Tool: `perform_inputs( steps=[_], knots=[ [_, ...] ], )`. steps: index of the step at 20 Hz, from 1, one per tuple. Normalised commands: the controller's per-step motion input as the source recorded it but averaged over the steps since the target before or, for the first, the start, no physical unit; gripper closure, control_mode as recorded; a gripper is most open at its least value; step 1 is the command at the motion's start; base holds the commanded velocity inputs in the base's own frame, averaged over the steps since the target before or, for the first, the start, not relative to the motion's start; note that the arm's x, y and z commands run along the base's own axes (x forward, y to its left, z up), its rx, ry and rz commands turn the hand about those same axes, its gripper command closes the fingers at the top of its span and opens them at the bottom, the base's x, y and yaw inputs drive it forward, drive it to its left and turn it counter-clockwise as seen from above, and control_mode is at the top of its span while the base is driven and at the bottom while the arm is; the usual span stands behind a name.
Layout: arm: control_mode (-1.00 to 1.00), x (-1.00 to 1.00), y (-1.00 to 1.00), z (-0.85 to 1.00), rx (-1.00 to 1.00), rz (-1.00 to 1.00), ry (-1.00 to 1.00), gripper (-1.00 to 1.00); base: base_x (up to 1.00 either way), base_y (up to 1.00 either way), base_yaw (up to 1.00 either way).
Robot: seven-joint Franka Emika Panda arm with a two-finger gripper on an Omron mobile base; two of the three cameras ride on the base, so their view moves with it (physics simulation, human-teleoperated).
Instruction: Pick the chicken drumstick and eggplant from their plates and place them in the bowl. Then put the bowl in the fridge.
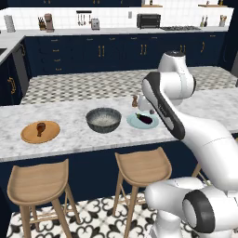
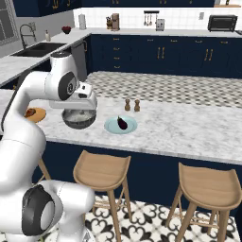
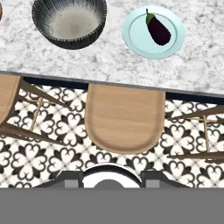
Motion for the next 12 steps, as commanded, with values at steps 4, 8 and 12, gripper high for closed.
perform_inputs(
  steps=[4, 8, 12],
  knots=[
    [-1.0, -0.5, 0.0, -0.09, 0.0, 0.01, 0.03, -1.0, 0.0, 0.0, 0.0],
    [-1.0, -0.43, -0.28, -0.4, -0.03, 0.02, 0.09, -1.0, 0.0, 0.0, 0.0],
    [-1.0, 0.84, -0.93, -0.42, 0.0, 0.15, 0.01, -1.0, 0.0, 0.0, 0.0]
  ],
)
